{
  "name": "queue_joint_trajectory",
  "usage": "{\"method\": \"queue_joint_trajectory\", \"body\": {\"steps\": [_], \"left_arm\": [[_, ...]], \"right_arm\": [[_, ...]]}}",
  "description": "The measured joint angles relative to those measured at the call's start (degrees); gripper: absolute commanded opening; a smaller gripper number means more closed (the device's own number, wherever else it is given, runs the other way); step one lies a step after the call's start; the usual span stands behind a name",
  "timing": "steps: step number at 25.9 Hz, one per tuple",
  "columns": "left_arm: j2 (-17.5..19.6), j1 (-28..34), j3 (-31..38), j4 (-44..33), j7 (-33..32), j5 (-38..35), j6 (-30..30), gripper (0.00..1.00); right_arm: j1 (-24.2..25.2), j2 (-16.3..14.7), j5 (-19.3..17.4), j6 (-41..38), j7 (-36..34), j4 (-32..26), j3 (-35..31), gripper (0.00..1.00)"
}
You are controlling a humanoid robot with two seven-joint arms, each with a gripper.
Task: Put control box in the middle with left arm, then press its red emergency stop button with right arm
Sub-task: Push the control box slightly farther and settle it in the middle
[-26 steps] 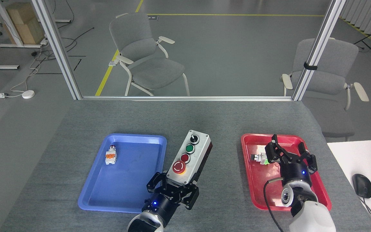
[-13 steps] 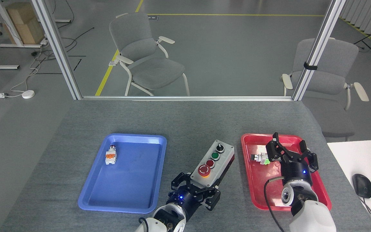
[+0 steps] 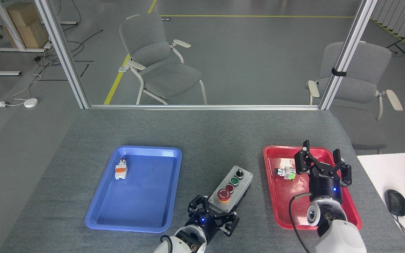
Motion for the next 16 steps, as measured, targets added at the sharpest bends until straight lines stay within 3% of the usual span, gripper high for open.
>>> {"method": "queue_joint_trajectory", "body": {"steps": [2, 3, 5, 6, 9, 12, 14, 16], "left_arm": [[0.0, 0.0, 0.0, 0.3, 0.0, 0.1, 0.2, 0.0], [0.0, 0.0, 0.0, 0.4, 0.0, 0.1, 0.2, 0.09], [0.0, 0.0, 0.0, 0.9, 0.0, 0.2, 0.4, 0.42], [0.0, 0.0, -0.1, 1.2, 0.0, 0.2, 0.8, 0.52], [0.0, 0.0, -0.1, 2.0, 0.2, 0.2, 1.9, 0.7], [0.0, 0.0, -0.1, 2.5, 0.2, 0.3, 2.6, 0.8], [0.0, 0.0, -0.1, 2.5, 0.1, 0.3, 2.9, 0.94], [0.0, -0.1, -0.2, 2.3, -0.5, 0.3, 3.2, 0.97]], "right_arm": [[0.1, 0.0, 0.0, 0.0, 0.0, 0.0, 0.0, 1.0], [0.2, 0.0, 0.1, 0.0, 0.0, 0.0, 0.0, 1.0], [0.2, 0.0, 0.2, 0.0, -0.1, 0.0, 0.1, 1.0], [0.3, 0.0, 0.3, 0.0, -0.2, 0.1, 0.1, 1.0], [0.3, 0.0, 0.6, 0.0, -0.1, 0.1, 0.2, 1.0], [0.3, -0.1, 0.7, 0.0, 1.1, 0.3, 0.2, 0.99], [0.3, -0.3, 0.7, -0.1, 3.2, 0.4, 0.2, 0.99], [0.1, -0.7, 0.7, -0.5, 5.9, 0.5, 0.2, 0.99]]}}
